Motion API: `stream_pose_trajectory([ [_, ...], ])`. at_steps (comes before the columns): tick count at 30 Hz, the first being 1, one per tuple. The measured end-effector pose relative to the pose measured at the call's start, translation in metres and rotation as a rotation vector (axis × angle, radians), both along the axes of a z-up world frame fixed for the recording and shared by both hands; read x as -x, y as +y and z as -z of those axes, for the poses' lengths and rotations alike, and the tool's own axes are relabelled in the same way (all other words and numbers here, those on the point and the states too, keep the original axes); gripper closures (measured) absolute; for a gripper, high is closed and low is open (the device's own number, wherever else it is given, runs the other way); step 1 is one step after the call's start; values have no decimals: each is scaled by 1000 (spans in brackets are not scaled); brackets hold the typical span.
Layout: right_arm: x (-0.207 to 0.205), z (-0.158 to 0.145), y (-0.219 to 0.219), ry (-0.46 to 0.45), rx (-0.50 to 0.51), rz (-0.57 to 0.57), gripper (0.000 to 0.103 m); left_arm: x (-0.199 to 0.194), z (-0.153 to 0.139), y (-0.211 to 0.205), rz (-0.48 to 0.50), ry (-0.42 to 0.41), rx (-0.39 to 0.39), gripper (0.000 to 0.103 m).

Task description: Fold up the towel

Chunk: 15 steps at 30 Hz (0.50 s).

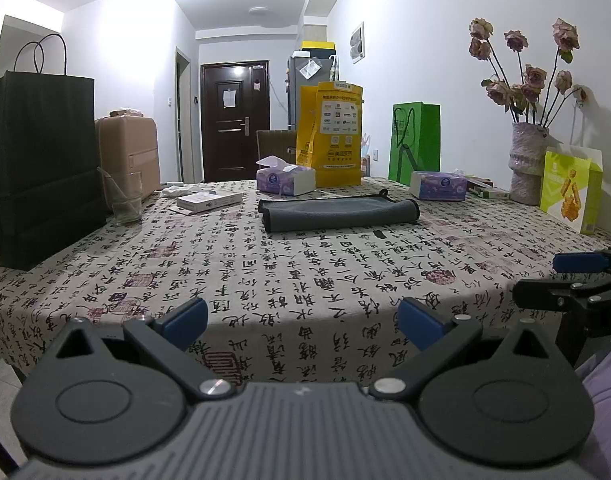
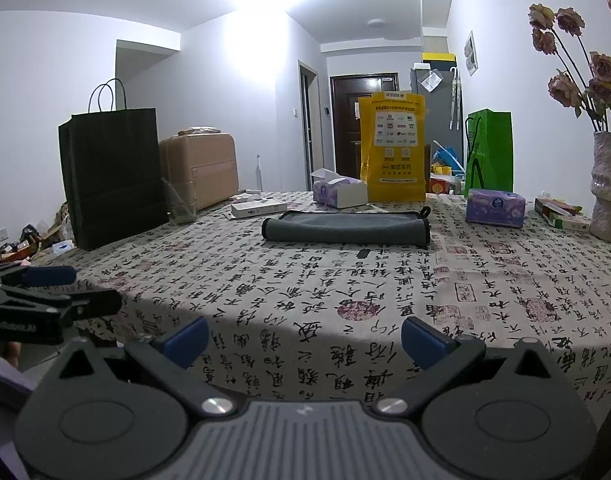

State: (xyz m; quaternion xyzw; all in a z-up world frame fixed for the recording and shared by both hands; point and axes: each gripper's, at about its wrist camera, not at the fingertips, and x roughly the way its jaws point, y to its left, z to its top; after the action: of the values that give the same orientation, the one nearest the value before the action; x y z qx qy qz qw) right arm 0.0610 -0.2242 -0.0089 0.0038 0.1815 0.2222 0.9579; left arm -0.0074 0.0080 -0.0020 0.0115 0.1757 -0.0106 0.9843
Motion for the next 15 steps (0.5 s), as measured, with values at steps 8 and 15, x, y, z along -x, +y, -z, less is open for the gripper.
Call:
stream_pose_trajectory([
  [8, 0, 0, 0, -1, 2, 2, 0, 0, 0, -1, 2, 0, 0, 0],
  [15, -1, 0, -1, 4, 1, 2, 0, 0, -2, -3, 3, -2, -2, 0],
])
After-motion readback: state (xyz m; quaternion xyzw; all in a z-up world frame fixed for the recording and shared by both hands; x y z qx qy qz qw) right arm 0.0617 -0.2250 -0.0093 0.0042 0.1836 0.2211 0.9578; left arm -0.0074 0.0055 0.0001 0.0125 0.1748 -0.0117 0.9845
